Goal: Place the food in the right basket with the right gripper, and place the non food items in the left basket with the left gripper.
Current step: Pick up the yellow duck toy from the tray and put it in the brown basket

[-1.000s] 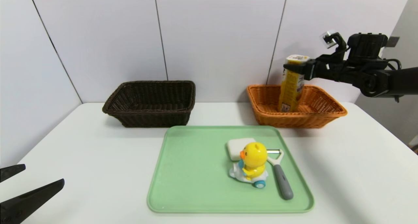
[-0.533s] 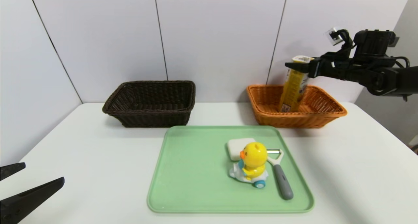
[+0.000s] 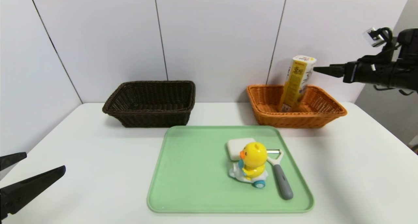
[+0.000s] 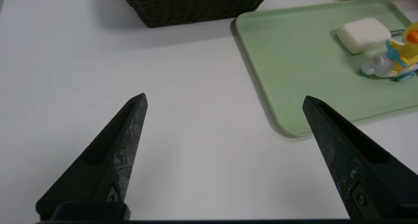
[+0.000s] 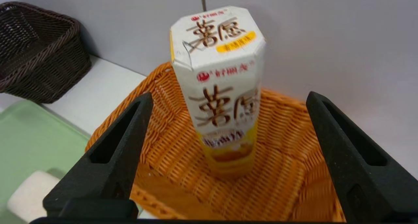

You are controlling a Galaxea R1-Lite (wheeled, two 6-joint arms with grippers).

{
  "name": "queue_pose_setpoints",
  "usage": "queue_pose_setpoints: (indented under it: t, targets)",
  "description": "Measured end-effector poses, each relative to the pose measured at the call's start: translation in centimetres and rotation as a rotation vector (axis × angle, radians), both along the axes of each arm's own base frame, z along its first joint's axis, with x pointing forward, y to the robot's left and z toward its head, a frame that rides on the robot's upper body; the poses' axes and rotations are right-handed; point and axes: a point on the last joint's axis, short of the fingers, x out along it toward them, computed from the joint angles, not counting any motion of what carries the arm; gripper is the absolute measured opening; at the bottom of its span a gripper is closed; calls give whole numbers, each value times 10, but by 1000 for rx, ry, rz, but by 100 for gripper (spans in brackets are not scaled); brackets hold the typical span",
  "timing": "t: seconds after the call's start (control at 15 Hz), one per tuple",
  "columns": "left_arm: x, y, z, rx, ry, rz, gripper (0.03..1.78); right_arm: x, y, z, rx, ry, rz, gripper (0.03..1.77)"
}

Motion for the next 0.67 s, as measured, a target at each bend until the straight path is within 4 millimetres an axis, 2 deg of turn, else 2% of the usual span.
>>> queue_pose_setpoints:
  t: [0.27,0.67]
  targets:
    - [15,0,5,-1,-33,-1,169,-49,-9,18,9,34,-54,166]
    - [47,-1,19,-42,-7,-4,169,-135,10,55,35,134,-83,168]
